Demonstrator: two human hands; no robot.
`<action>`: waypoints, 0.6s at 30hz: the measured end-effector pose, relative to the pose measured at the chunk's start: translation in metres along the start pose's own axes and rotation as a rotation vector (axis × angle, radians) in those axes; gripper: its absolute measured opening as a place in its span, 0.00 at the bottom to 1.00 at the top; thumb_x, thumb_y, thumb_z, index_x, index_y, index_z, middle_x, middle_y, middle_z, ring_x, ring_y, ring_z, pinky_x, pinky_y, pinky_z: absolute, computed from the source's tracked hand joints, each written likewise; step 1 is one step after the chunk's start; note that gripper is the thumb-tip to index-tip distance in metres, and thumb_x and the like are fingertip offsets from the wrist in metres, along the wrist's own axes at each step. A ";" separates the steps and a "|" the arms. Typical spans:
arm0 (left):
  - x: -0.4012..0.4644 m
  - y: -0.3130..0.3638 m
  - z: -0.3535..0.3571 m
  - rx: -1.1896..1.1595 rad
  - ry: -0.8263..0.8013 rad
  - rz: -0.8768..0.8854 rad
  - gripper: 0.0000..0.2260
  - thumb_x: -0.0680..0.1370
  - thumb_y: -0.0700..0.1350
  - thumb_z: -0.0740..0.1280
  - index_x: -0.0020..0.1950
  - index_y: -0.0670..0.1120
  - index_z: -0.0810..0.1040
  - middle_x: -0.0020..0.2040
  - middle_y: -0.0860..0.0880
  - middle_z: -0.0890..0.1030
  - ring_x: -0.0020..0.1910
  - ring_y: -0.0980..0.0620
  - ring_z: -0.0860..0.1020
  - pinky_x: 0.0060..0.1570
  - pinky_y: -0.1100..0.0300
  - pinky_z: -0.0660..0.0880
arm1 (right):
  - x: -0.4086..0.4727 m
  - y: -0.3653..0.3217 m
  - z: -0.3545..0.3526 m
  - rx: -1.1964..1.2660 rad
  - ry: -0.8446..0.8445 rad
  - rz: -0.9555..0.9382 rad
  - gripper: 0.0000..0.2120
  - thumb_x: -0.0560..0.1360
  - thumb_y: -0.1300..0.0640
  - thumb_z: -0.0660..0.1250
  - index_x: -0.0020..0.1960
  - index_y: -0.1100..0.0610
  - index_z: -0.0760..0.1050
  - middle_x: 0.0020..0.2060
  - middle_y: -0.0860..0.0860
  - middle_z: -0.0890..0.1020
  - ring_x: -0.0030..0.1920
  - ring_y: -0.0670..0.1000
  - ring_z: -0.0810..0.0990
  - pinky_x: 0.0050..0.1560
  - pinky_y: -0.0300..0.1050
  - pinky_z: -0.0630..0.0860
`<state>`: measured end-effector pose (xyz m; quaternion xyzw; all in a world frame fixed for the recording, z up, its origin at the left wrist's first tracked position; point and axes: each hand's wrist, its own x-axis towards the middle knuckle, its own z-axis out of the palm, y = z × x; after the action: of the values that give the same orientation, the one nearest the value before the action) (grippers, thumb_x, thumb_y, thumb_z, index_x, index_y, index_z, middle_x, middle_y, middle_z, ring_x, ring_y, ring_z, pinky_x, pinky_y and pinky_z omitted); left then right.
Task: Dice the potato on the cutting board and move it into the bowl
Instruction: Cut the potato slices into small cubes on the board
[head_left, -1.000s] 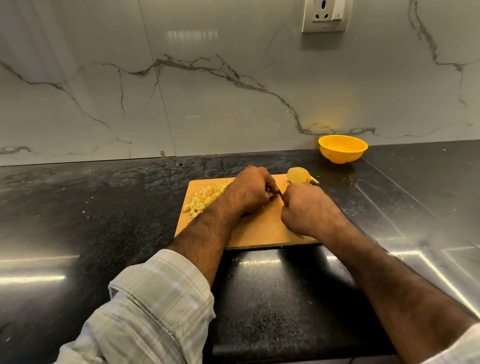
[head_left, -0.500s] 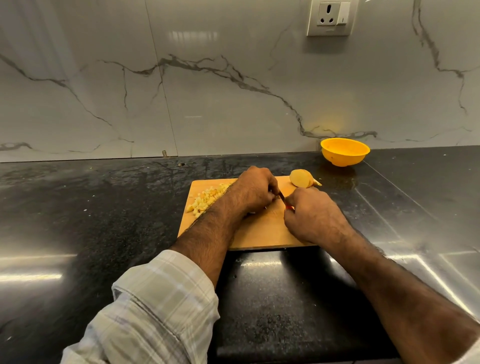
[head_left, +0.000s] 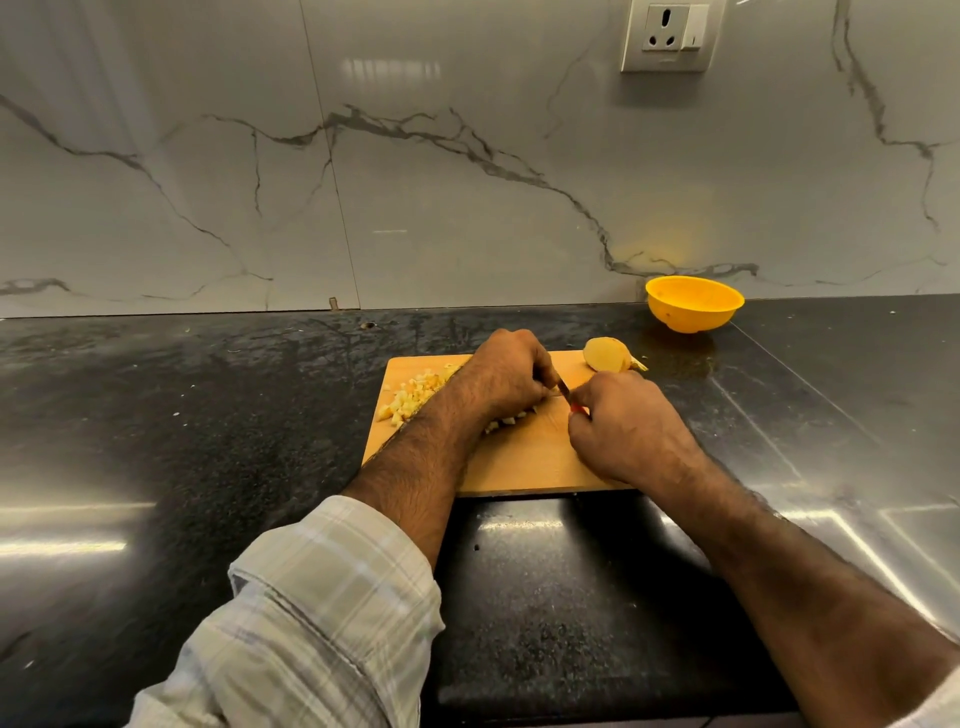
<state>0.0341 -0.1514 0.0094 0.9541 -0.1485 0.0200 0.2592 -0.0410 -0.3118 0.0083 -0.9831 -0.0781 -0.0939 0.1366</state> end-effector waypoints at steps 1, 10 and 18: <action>0.001 0.000 0.001 0.002 0.004 -0.004 0.06 0.76 0.39 0.77 0.52 0.47 0.89 0.51 0.52 0.87 0.51 0.56 0.83 0.59 0.53 0.83 | 0.001 -0.001 0.001 -0.009 -0.033 0.005 0.15 0.79 0.52 0.66 0.63 0.52 0.83 0.51 0.50 0.85 0.48 0.50 0.80 0.47 0.46 0.82; 0.002 0.002 0.000 0.015 -0.025 -0.005 0.06 0.76 0.37 0.77 0.50 0.47 0.89 0.49 0.51 0.87 0.50 0.54 0.84 0.57 0.52 0.84 | 0.015 -0.006 0.002 0.003 -0.111 0.028 0.16 0.78 0.53 0.70 0.65 0.54 0.81 0.54 0.51 0.85 0.51 0.52 0.82 0.52 0.49 0.84; -0.004 -0.007 -0.001 0.056 0.086 -0.050 0.05 0.76 0.48 0.79 0.50 0.51 0.88 0.49 0.55 0.86 0.52 0.55 0.81 0.66 0.47 0.77 | 0.001 0.003 -0.004 0.004 0.029 -0.015 0.15 0.80 0.51 0.64 0.62 0.53 0.84 0.50 0.50 0.86 0.46 0.49 0.81 0.50 0.49 0.84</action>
<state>0.0327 -0.1437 0.0064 0.9627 -0.1129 0.0588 0.2390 -0.0405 -0.3162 0.0118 -0.9808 -0.0837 -0.1089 0.1387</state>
